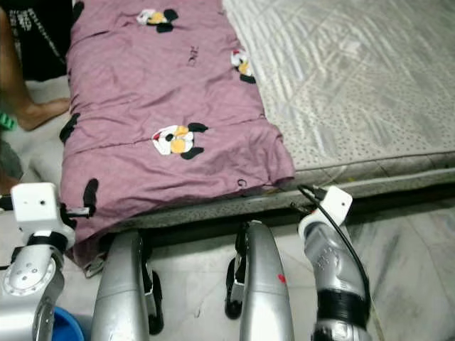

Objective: Clean up the room

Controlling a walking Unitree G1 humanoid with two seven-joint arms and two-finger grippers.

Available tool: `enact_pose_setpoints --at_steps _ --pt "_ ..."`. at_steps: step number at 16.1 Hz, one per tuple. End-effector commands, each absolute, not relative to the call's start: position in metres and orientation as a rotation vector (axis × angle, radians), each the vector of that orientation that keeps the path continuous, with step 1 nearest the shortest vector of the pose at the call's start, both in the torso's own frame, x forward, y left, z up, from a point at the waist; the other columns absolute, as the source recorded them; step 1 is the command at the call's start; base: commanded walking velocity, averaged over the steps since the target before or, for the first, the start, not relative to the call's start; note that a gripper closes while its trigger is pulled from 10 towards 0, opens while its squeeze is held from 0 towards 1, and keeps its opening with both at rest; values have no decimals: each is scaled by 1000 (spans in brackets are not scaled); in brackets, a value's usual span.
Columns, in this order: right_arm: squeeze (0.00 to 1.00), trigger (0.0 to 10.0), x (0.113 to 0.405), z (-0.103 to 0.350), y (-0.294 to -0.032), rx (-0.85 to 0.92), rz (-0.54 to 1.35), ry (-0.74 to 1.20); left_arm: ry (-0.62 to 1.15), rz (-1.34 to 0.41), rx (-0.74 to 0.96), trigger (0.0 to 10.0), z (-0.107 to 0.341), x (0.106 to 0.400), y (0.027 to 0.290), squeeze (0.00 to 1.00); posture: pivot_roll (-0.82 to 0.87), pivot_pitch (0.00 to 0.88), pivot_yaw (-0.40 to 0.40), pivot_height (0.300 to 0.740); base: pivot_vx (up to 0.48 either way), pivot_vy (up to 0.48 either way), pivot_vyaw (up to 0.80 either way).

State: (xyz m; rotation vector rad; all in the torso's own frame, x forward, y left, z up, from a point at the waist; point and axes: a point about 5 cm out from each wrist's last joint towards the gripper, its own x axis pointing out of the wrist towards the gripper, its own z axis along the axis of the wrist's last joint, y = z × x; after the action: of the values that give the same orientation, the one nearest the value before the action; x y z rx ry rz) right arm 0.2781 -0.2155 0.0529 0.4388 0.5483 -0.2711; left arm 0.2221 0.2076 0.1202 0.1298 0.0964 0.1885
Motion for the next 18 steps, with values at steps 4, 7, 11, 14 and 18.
enact_pose_setpoints --at_steps 4,7,11,14,18 --pt "569 10000 291 76 -212 390 -152 399 103 175 124 10000 116 224 207 0 48 199 -18 556 0 0 0" --pt "1000 10000 315 115 -186 317 89 181 96 178 116 10000 116 222 208 0 64 190 -26 556 0 0 0" --pt "1000 10000 330 127 -163 219 251 124 93 174 107 10000 116 223 208 0 65 187 -23 556 0 0 0" --pt "1000 10000 345 123 -154 103 226 111 89 160 103 10000 116 224 205 0 75 187 -23 556 0 0 0" --pt "1000 10000 359 122 -139 10 200 94 86 165 108 10000 118 221 206 0 96 198 -33 556 0 0 0"
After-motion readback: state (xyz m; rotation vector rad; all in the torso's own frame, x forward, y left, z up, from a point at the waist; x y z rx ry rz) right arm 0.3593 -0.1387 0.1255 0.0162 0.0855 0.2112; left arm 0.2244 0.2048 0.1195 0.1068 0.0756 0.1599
